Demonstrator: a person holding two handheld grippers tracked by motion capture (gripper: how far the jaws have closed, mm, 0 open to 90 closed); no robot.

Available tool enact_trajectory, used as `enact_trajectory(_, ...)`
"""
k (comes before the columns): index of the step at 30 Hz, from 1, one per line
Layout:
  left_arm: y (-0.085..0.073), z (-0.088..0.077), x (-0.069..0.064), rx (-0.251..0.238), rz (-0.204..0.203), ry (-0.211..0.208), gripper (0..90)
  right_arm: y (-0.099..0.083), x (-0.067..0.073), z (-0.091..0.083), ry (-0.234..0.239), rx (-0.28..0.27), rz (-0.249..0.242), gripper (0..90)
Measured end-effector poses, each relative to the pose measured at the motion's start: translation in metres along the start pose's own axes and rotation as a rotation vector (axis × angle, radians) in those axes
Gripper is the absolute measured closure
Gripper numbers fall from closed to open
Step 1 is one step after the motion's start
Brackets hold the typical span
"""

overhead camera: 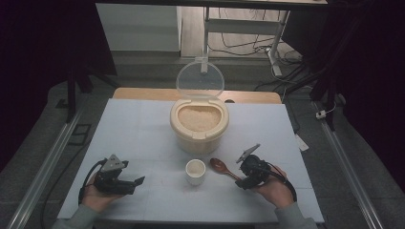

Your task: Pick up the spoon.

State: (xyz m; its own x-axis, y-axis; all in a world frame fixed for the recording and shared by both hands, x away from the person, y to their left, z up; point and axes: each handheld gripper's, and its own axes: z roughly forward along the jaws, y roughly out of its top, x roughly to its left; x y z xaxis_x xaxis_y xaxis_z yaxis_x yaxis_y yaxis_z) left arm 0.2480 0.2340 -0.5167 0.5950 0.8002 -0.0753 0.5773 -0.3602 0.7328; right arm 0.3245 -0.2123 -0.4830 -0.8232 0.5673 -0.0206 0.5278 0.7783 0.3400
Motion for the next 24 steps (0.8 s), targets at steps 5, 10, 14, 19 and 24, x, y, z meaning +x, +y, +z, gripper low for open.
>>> enact_trajectory(5,0.0,0.001,0.0,0.006,0.003,-0.002,11.9,0.0,-0.001,0.007,0.001,0.011,-0.005,55.5)
enact_trajectory(10,0.0,0.002,0.0,0.01,0.007,-0.003,11.9,0.003,-0.002,0.011,-0.012,0.023,-0.011,62.0)
enact_trajectory(14,0.0,0.003,-0.001,0.013,0.012,-0.004,11.8,0.007,-0.001,0.016,-0.006,0.048,-0.025,66.6)
enact_trajectory(19,0.0,0.003,-0.001,0.015,0.01,-0.002,11.8,0.014,0.0,0.018,0.006,0.088,-0.055,76.1)
enact_trajectory(24,-0.001,0.003,-0.001,0.019,0.012,-0.002,11.8,0.015,-0.003,0.018,0.014,0.098,-0.031,79.8)
